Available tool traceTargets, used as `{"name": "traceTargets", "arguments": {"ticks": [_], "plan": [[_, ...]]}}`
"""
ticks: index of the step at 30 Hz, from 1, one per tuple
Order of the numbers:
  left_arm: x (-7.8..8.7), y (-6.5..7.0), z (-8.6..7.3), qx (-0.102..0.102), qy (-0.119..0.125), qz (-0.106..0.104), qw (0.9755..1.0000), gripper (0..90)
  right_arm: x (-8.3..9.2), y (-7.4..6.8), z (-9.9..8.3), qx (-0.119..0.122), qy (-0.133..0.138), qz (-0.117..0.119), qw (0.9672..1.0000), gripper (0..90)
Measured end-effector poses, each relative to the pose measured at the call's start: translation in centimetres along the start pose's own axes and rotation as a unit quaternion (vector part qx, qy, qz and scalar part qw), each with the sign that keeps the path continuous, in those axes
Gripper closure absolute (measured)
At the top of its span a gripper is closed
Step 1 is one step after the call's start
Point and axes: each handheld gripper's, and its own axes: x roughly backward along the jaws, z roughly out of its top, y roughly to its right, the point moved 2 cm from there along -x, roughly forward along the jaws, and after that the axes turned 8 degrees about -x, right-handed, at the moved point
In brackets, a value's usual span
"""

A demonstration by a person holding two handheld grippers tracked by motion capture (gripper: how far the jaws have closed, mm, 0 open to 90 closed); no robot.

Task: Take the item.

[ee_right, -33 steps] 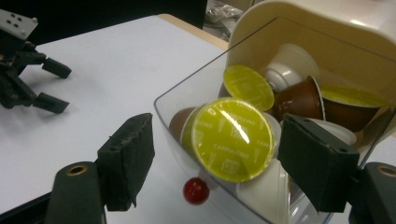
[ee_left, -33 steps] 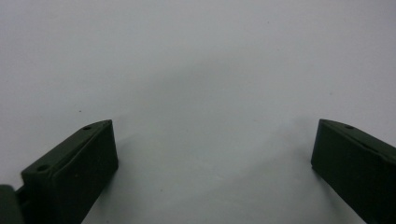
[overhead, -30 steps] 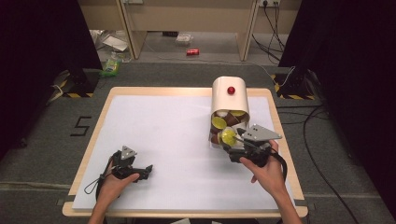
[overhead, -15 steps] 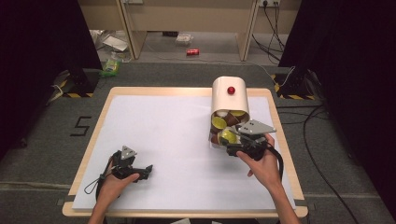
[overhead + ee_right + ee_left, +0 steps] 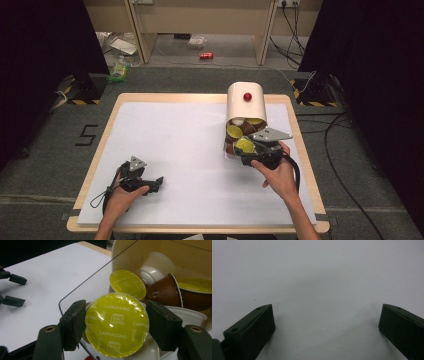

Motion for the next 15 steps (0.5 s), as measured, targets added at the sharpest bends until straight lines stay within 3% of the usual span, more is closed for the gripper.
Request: {"name": "traceTargets", "arguments": {"ticks": [6,15], "plan": [[0.0,0.0,0.0,0.0,0.0,0.0,1.0,0.0,0.1,-0.1,0.0,0.003,0.0,0.002,1.0,39.4],[0.0,0.0,0.0,0.0,0.0,0.0,1.0,0.0,1.5,0.1,0.7,0.004,0.025,-0.006,0.9997,39.7]]}}
